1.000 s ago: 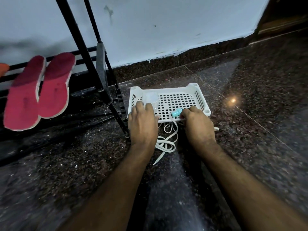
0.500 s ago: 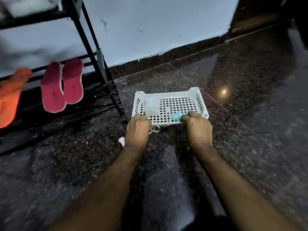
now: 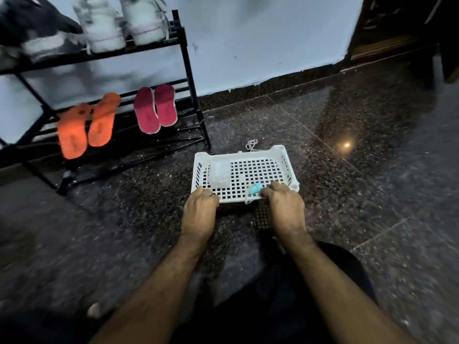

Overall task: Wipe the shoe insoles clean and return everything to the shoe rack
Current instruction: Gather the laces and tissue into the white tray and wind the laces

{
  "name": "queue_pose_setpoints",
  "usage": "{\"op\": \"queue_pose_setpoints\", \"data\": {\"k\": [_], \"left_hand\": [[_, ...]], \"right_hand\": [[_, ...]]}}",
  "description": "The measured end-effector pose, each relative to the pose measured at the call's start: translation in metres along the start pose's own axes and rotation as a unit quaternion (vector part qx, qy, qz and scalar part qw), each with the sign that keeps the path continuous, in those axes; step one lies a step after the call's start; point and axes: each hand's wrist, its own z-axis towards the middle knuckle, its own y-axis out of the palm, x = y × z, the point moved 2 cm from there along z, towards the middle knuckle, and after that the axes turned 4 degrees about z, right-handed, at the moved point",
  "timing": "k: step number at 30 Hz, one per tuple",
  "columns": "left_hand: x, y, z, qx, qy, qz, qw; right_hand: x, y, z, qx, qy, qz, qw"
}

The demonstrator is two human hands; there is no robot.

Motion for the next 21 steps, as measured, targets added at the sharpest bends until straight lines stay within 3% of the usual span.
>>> {"op": "queue_pose_setpoints", "data": {"k": [13,21], "left_hand": [[-0.08,-0.014,-0.111,-0.092,-0.061,0.07,0.991],[-0.102,-0.006,-0.119,-0.134,-0.138,0.089,0.977]], "right_hand": [[-0.091,0.041,-0.026,-0.034,-0.238,-0.049,0.969],[-0.115,0.064,-0.033,-0.02,-0.298,-0.039,0.954]]}}
